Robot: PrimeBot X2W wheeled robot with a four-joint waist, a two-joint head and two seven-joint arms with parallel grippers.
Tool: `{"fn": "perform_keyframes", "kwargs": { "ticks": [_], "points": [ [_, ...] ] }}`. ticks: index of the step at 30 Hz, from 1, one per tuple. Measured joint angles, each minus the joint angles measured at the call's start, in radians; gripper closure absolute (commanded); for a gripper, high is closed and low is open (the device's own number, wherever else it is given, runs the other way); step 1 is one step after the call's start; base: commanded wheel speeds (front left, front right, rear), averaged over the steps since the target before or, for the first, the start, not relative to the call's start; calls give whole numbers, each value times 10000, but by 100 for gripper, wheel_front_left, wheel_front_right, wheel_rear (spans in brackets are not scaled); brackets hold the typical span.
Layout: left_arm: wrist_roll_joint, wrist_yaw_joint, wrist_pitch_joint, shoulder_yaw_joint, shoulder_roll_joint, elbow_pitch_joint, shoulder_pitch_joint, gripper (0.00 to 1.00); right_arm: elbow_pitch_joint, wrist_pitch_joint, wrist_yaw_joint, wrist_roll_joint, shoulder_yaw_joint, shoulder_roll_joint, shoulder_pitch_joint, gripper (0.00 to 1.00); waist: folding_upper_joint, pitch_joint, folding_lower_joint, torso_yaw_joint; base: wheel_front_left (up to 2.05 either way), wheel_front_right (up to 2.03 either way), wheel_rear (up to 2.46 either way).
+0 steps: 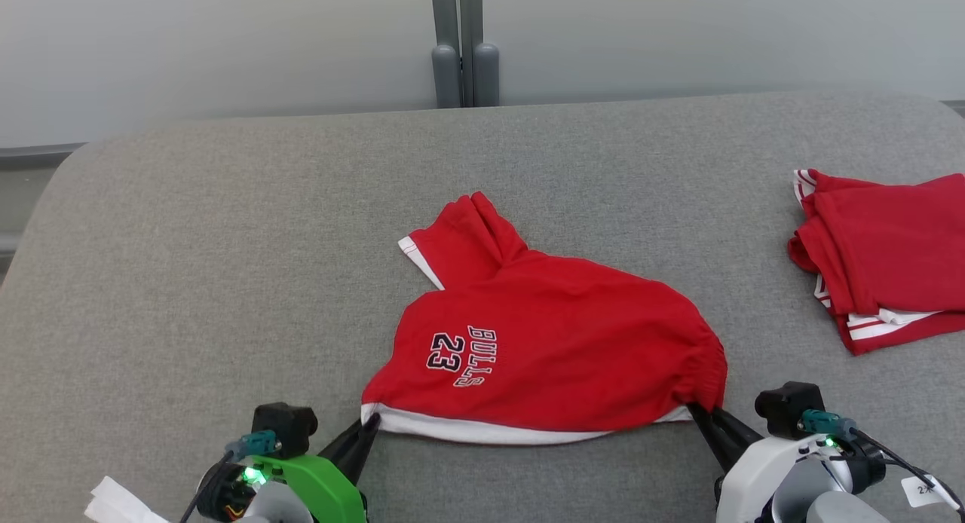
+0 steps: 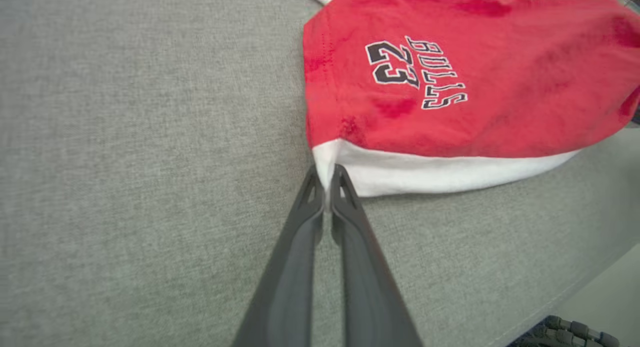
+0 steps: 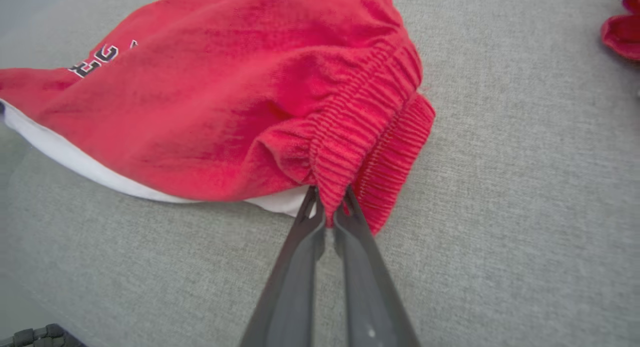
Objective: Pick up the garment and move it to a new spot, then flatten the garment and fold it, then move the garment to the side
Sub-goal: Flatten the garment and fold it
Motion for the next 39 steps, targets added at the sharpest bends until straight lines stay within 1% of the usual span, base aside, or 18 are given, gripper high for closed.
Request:
{"fn": "perform_keyframes", "kwargs": {
  "ticks": [4, 8, 10, 12, 16, 21, 24, 26, 31, 34, 37, 39],
  "points": [
    [-186, 0, -117, 75, 307, -794, -155, 100, -393, -117, 0, 109, -58, -107, -67, 100, 0, -93, 0, 7, 0, 0, 0],
    [-186, 0, 355, 198, 800, -1755, -816, 100, -920, -151, 0, 579, -176, -163, -630, 100, 0, -113, 0, 16, 0, 0, 0],
    [-67, 0, 756, 259, 1078, -2209, -1424, 100, -1246, -31, 0, 903, -176, -249, -1192, 100, 0, -15, 0, 27, 0, 0, 0],
    [42, 0, 1068, 343, 1269, -2491, -2186, 100, -1618, 119, 0, 1463, -153, -305, -1962, 100, 0, 141, 0, 37, 0, 0, 0],
    [-35, 0, 1590, 334, 1277, -2573, -3939, 100, -1758, 531, -2, 2389, -75, -610, -3853, 100, 0, 678, 0, 58, 0, 0, 0],
    [-148, -12, 1802, -13, 1241, -1971, -6717, 100, -1429, 991, -2, 3352, 339, -838, -6608, 100, 0, 1616, 0, 107, 0, 0, 0],
    [-165, -13, 1452, -71, 1137, -1281, -8462, 100, -938, 1039, -4, 3649, 690, -982, -8386, 100, 0, 2256, 3, 147, 0, 0, 0],
    [-213, -15, 1114, -42, 955, -683, -9603, 100, -556, 888, -2, 3745, 966, -982, -9640, 100, 0, 2716, 3, 183, 0, 0, 0],
    [-221, -15, 424, -130, 740, 604, -12060, 100, 389, 272, -2, 4213, 1331, -754, -12331, 100, 0, 3756, 4, 275, 0, 0, 0],
    [-224, -15, 0, -201, 669, 1162, -13264, 100, 863, -196, -2, 4416, 1528, -562, -13540, 100, 0, 4285, 4, 325, 0, 0, 0],
    [-316, -17, -393, -316, 614, 1720, -14091, 100, 1289, -692, -2, 4700, 1718, -408, -14337, 100, 0, 4712, 4, 372, 0, 0, 0],
    [-426, -15, -502, -456, 552, 2033, -14430, 100, 1524, -832, -2, 4863, 1950, -366, -14703, 100, 0, 4917, 3, 403, 0, 0, 0]
  ]
}}
